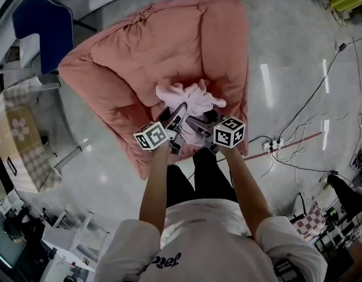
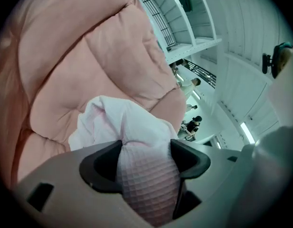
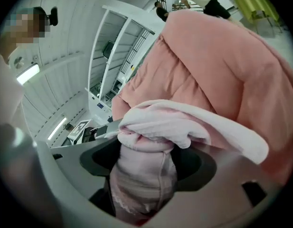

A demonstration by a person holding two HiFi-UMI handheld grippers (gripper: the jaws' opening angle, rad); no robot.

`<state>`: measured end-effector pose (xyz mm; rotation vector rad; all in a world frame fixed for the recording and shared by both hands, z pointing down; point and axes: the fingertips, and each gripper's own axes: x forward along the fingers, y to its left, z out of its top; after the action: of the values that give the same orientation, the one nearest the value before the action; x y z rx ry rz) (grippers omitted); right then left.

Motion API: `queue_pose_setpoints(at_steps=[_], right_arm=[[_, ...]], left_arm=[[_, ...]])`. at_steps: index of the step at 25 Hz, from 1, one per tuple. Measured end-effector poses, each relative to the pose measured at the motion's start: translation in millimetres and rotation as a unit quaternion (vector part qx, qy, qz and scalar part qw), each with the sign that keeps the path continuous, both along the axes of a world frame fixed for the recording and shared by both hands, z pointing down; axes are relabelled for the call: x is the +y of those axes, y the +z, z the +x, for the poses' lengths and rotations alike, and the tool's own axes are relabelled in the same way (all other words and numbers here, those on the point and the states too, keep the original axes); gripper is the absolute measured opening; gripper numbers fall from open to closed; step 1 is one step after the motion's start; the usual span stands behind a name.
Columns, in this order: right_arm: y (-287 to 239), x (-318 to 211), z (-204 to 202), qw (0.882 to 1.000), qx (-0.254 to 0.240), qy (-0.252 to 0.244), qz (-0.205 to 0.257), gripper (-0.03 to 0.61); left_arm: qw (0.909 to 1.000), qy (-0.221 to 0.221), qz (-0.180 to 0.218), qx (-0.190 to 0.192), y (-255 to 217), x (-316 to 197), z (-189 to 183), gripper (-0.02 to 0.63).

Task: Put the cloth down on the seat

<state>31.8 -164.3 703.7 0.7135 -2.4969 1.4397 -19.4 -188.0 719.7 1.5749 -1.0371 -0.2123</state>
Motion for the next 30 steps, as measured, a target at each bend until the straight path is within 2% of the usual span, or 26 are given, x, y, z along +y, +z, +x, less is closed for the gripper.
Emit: queue_pose_setpoints(at_steps=[2, 5, 11, 15, 20, 24, 30], right_arm=[[29.1, 1.4, -0.7, 1.000, 0.004, -0.002, -0.019, 0.334], [75.7, 2.5, -4.5, 0.998, 0.026, -0.014, -0.047, 0.334], [146.6, -5.0, 1.3, 0.987, 0.151, -0.039, -0.026, 0.334], [181.0, -10.0, 5.5, 0.980, 0.195, -0.037, -0.017, 0.334], [216.5, -5.8, 13.6, 0.971, 0.237, -0.041, -0.004, 0.334], [230.9, -3.8, 10.8, 0.962, 0.271, -0.044, 0.012, 0.334], [222.5, -0.1, 20.1, 0.957, 0.290, -0.029, 0.000, 0.347]], left_arm=[[0.9998, -0.003, -0.016, -0.008, 27.1, 1.1, -0.9, 0.325], [0.9982, -0.002, -0.046, -0.039, 72.8, 3.8, -8.6, 0.321], [0.9930, -0.008, -0.085, -0.081, 146.3, 0.2, -9.4, 0.313], [0.9921, -0.011, -0.093, -0.083, 179.9, -3.9, -5.6, 0.310], [0.9906, 0.009, -0.076, -0.113, 211.2, -2.3, 1.0, 0.308], [0.9895, 0.019, -0.076, -0.121, 229.5, 1.6, -2.5, 0.308], [0.9894, 0.034, -0.092, -0.106, 220.1, 7.2, -1.0, 0.312]])
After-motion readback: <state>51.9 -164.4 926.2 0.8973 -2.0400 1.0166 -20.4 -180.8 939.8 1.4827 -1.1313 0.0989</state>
